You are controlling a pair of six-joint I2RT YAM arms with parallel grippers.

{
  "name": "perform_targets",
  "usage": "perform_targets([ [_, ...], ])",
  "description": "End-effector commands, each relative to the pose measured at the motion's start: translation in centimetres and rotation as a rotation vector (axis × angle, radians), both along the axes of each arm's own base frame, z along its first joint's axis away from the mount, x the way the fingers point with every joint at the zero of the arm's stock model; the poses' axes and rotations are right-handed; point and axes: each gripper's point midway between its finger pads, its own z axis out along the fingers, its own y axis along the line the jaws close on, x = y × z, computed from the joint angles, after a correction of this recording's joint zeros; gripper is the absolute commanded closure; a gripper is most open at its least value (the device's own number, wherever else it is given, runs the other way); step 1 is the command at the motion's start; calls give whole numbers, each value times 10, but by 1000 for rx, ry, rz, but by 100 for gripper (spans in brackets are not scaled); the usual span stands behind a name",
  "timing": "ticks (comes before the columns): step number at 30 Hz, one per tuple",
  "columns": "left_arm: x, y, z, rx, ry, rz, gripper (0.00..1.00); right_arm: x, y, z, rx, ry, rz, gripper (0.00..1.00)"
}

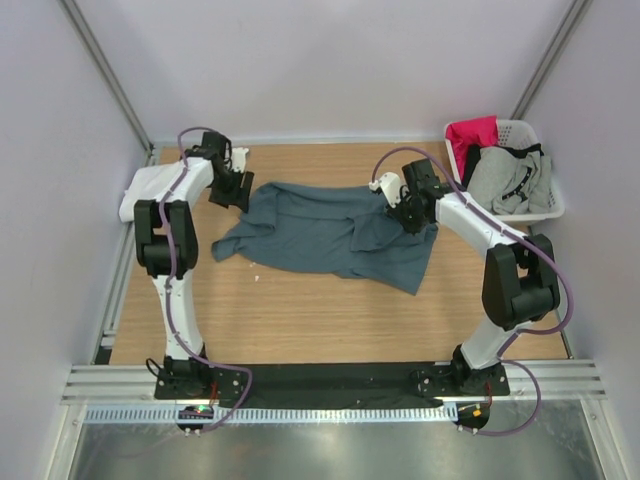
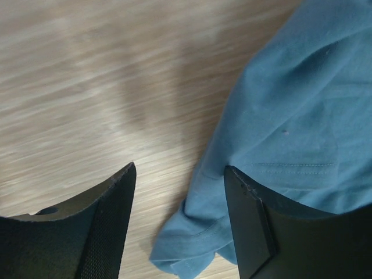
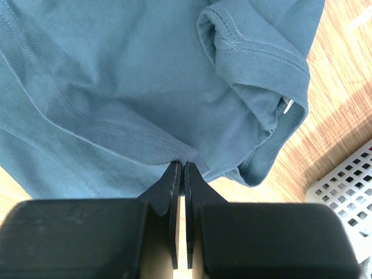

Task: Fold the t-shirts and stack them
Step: Flatten the tshirt out

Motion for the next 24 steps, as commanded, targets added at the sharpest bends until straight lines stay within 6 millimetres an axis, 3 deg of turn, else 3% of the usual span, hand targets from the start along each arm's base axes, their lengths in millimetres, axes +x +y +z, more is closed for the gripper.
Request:
perform_targets([
  [1,-12,-20,1,-93,65,-45,37,17,-1,16,7,-63,-23,99],
  [4,-16,-21,-4,-103,88,-51,39,18,-1,15,0,-65,-24,99],
  [7,-21,-24,-8,-119,113,-62,51,19,-1,15,0,-65,-24,99],
  [9,-24,-25,-8,-134,123,-64,69,20,-1,15,-1,-66,-24,99],
  [11,-27,-27,-5,-141,121,-69,77,20,-1,15,-1,-67,-24,99],
  [13,-28,-24,-1,-140,115,-58,78,21,-1,16,-1,-70,-25,99],
  [15,-25,-20,11,-143,86,-50,90,22,-3,18,-7,-78,-30,98],
  [17,-20,-16,31,-140,36,-46,100,25,-5,21,-11,-95,-36,98],
  [19,-13,-9,55,-127,-26,-50,100,32,-12,32,-29,-135,-68,99],
  [20,-9,-3,76,-109,-80,-48,100,36,-13,37,-26,-155,-80,99],
  [23,4,5,131,-54,-228,-82,100,58,-25,71,2,-258,-178,99],
  [24,5,8,157,-34,-290,-88,100,70,-26,97,32,-316,-206,99],
])
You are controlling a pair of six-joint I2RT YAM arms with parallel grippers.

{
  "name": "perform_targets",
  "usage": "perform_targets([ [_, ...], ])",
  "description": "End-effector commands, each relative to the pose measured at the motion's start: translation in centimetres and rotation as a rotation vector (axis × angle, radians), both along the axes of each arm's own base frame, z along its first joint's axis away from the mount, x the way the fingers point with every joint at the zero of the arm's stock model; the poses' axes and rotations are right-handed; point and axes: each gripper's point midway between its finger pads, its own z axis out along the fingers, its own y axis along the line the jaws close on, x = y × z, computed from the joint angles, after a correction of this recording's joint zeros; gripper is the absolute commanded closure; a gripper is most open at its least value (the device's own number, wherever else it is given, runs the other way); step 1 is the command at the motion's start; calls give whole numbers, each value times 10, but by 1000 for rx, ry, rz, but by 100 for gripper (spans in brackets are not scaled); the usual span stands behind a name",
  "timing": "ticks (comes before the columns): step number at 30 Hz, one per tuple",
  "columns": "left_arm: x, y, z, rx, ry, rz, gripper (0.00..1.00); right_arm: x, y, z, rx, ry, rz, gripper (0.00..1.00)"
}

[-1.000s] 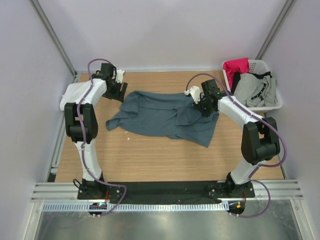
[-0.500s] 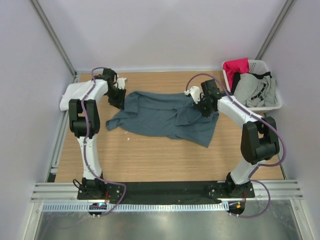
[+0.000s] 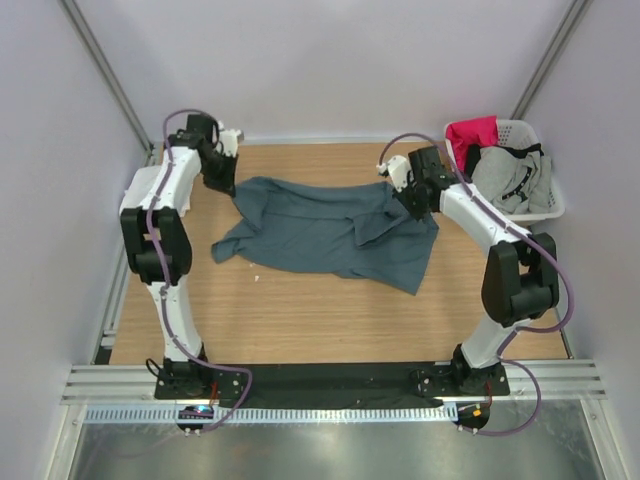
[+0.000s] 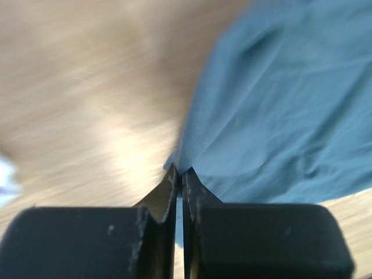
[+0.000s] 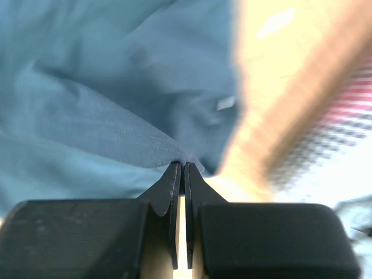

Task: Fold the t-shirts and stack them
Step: Flatten the tshirt out

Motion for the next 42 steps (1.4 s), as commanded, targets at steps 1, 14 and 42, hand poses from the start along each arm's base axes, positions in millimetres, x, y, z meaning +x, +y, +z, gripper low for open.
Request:
perform_targets([
  [1,19,14,132,64,-347,-41,100,54,-16,94,87,-286,-151,98],
  [14,-16,18,245,102,-571,-72,100,72,-17,266,294,-641,-197,99],
  [42,-66,-2,218,7,-517,-106,100,21,2,356,471,-920,-58,99],
])
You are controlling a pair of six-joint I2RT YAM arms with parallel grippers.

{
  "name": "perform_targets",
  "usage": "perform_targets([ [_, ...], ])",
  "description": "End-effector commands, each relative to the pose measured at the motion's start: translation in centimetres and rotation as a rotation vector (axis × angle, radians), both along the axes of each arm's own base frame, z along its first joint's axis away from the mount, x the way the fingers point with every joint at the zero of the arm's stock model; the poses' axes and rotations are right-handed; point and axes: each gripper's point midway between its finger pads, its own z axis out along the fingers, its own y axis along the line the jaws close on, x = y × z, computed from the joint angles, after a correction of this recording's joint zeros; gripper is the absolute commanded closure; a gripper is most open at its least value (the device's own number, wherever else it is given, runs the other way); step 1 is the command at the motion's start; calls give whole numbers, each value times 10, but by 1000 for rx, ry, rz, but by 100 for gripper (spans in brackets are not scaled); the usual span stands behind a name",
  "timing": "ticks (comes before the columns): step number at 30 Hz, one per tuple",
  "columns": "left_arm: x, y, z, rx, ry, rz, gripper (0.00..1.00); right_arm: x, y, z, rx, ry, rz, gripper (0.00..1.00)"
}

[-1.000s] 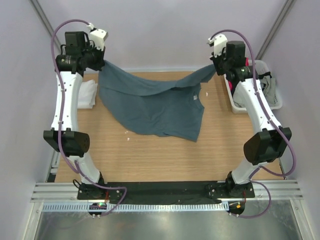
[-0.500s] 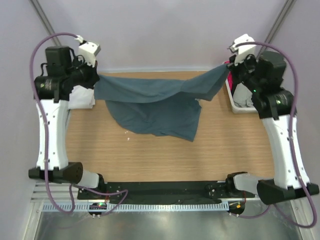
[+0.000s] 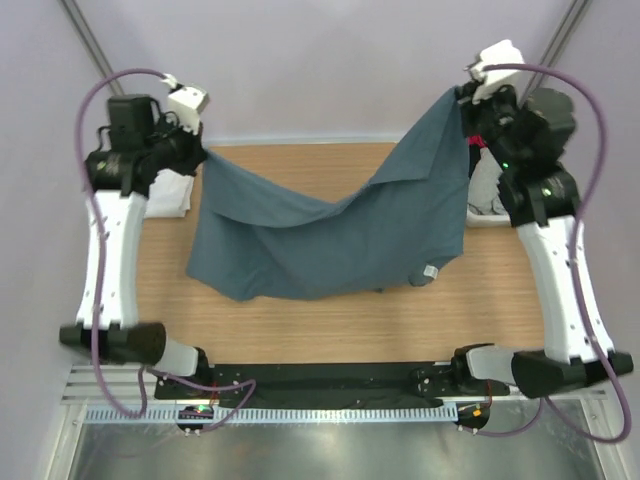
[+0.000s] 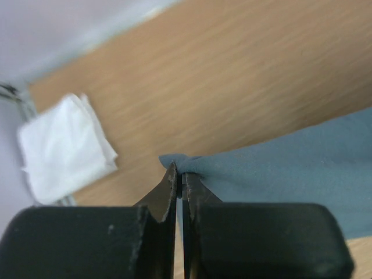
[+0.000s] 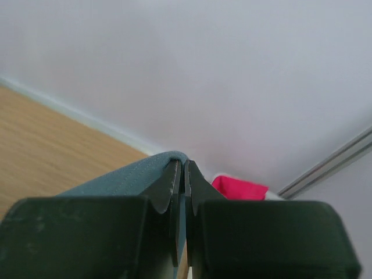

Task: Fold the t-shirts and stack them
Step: Flatten the tshirt out

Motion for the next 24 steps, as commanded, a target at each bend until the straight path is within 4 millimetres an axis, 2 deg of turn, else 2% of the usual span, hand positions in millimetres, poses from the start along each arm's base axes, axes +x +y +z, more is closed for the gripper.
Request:
perform_targets([
  [1,45,-7,-85,-34,217,5,100,59,11,-78,-8,162,2,99],
  [2,59,-10,-114,-45,301,7,100,67,13,-104,-16,215,0,99],
  [3,65,-15,-131,-71,356,5,100,75,15,-124,-23,255,3,99],
  [4,73,-16,-137,-82,379,10,100,88,17,-149,-28,299,2,99],
  [5,85,-19,-171,-81,463,11,100,95,19,-177,-36,351,1,99],
  [6,91,-20,-183,-81,493,16,100,100,18,-191,-42,375,-3,99],
  [7,101,-20,-190,-86,498,32,100,110,19,-213,-41,416,-9,99],
  [8,112,-21,-196,-89,499,45,100,115,20,-224,-37,434,-10,99],
  [9,124,-20,-219,-86,536,56,100,119,21,-231,-34,446,-16,99],
  [10,133,-21,-228,-74,540,68,100,124,21,-236,-27,452,-20,99],
  [11,146,-21,-223,-62,507,73,100,130,22,-245,-20,470,-25,99],
  [12,153,-21,-241,-40,529,79,97,133,22,-249,-21,475,-26,99],
  [13,161,-20,-243,6,506,101,80,134,23,-252,-21,484,-25,99],
  [15,176,-18,-233,43,448,139,62,138,24,-251,-21,483,-24,99],
  [16,178,-19,-223,49,418,157,49,138,24,-252,-22,487,-25,99],
  [17,176,-17,-215,32,408,193,43,139,23,-251,-21,485,-28,98],
  [18,168,-18,-219,25,430,197,41,137,23,-248,-21,481,-33,99],
  [19,157,-17,-203,5,422,201,41,136,21,-247,-21,479,-34,99],
  [20,148,-19,-202,-10,440,200,41,133,22,-250,-24,486,-33,99],
  [21,135,-21,-207,-48,484,217,41,129,21,-246,-21,478,-31,99],
  [22,114,-19,-223,-81,564,227,42,128,20,-246,-19,479,-35,99],
  [23,98,-26,-217,-136,588,189,43,125,20,-251,-21,488,-33,99],
  [24,86,-30,-219,-203,636,223,43,123,20,-252,-20,490,-34,99],
])
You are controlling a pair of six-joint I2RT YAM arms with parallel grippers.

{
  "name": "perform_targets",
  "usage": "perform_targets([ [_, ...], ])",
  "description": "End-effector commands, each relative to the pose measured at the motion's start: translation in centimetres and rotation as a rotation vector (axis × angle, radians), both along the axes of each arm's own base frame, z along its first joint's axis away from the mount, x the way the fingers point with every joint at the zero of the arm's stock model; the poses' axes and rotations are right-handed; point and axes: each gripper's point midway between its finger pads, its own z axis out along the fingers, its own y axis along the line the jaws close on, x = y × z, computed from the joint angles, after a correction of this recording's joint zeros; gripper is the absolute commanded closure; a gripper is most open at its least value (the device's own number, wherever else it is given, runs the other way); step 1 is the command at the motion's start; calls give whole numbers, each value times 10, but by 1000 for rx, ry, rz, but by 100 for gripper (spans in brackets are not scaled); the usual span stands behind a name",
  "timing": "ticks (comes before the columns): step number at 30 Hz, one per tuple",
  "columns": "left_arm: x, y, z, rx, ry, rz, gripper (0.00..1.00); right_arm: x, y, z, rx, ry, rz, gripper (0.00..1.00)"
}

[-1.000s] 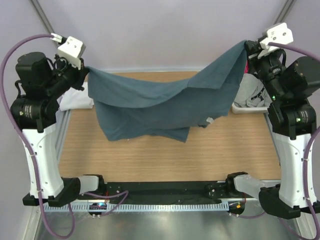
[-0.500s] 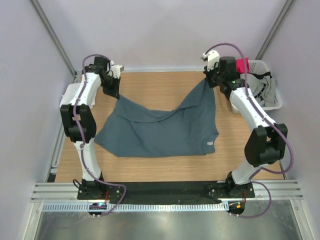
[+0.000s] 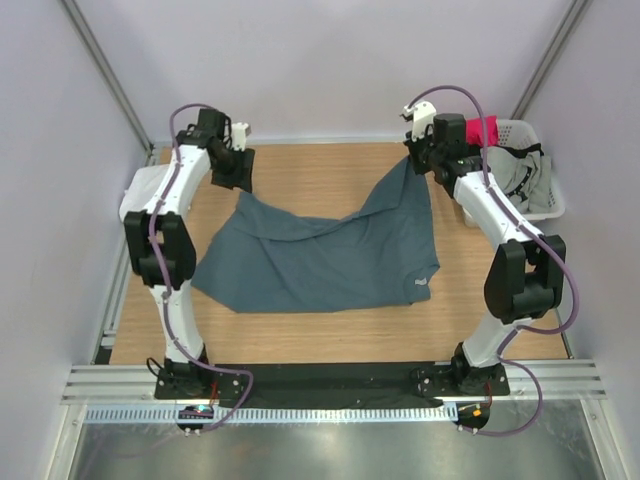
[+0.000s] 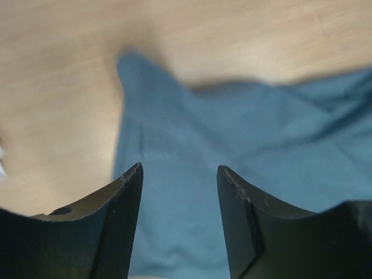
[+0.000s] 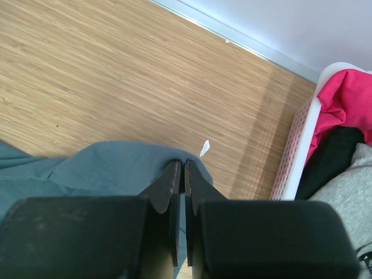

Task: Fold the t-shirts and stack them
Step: Flatten the tshirt out

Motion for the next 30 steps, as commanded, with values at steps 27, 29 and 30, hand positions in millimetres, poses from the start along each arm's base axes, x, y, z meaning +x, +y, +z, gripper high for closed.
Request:
perform_targets([
  [27,-31,40,-63,-310,277,262,64,-15,-2,27,13,-67,-1,99],
  [29,-31,42,-69,-304,288,265,65,-13,-2,25,10,-65,-4,99],
  [30,-31,43,-71,-303,292,266,65,-12,-1,26,9,-67,-3,99],
])
